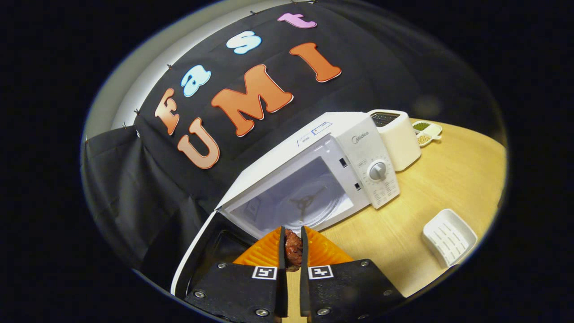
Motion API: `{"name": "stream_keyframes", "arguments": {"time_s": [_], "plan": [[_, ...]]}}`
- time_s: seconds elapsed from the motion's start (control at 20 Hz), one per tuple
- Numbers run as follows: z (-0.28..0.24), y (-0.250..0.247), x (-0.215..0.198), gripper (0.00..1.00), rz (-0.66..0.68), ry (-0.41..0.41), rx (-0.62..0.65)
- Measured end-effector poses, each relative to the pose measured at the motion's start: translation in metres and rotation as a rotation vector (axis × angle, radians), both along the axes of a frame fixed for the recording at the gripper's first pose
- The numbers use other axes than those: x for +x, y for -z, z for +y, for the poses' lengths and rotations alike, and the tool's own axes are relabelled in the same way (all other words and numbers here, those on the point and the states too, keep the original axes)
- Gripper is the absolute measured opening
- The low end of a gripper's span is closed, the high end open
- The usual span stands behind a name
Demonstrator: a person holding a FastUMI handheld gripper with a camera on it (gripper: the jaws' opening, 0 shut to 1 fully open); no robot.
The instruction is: Open the microwave, put the food inside, and close the microwave door.
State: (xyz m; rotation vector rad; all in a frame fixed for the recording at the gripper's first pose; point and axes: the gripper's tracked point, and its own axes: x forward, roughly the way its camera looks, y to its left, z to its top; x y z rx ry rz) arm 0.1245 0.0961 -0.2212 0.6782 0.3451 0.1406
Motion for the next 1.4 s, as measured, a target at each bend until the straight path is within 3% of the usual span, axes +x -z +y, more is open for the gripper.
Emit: {"name": "stream_keyframes", "arguments": {"time_s": [0.85,1.15,1.3,1.4], "plan": [[0.049,0.068,0.156,0.11,0.039,0.190,0.270],[0.056,0.102,0.185,0.11,0.087,0.253,0.258],[0.054,0.106,0.188,0.17,0.086,0.279,0.241],[0.049,0.102,0.184,0.40,0.084,0.287,0.225]]}}
